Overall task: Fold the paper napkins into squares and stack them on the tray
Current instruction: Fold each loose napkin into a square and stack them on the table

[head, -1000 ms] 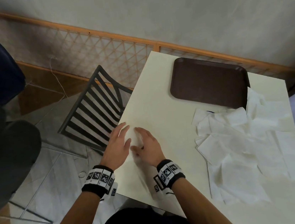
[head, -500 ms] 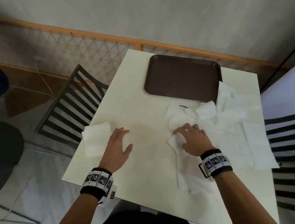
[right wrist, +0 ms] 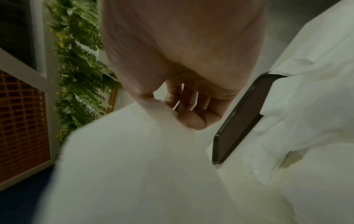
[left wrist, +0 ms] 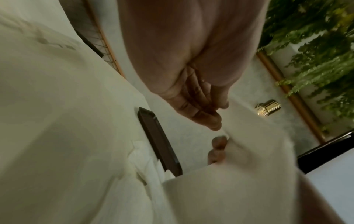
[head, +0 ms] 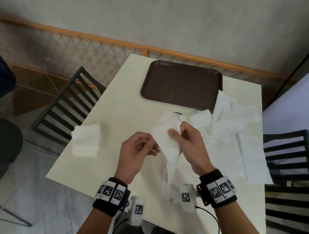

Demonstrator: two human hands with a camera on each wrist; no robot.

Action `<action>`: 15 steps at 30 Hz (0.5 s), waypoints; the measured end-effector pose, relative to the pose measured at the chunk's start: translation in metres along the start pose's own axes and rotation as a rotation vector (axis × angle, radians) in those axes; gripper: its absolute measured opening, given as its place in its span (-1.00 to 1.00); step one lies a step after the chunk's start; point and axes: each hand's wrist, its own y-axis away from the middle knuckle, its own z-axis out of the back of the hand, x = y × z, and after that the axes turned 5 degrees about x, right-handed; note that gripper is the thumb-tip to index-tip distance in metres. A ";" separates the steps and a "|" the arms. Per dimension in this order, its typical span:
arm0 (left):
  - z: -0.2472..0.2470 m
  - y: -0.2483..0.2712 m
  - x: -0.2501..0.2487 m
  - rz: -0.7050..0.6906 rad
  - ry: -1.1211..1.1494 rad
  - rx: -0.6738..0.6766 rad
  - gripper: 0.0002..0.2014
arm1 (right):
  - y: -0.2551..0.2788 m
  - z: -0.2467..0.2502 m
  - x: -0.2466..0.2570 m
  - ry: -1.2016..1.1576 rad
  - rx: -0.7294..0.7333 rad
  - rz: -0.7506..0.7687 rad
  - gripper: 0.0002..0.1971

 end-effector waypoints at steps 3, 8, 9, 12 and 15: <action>-0.006 -0.001 -0.013 0.049 0.089 -0.040 -0.66 | 0.005 -0.003 -0.003 -0.017 -0.034 -0.004 -0.48; -0.004 -0.004 -0.017 0.046 -0.030 -0.081 -0.83 | 0.010 -0.004 -0.006 0.030 -0.120 0.030 -0.50; -0.002 -0.005 -0.016 0.045 -0.057 -0.093 -0.86 | 0.009 -0.003 -0.008 0.052 -0.140 0.033 -0.51; 0.003 -0.009 -0.012 0.028 -0.169 -0.127 -0.91 | 0.007 -0.009 -0.010 0.086 -0.170 0.021 -0.51; 0.009 -0.020 0.002 -0.012 -0.420 -0.169 -0.90 | 0.006 -0.017 -0.016 0.084 -0.204 -0.032 -0.52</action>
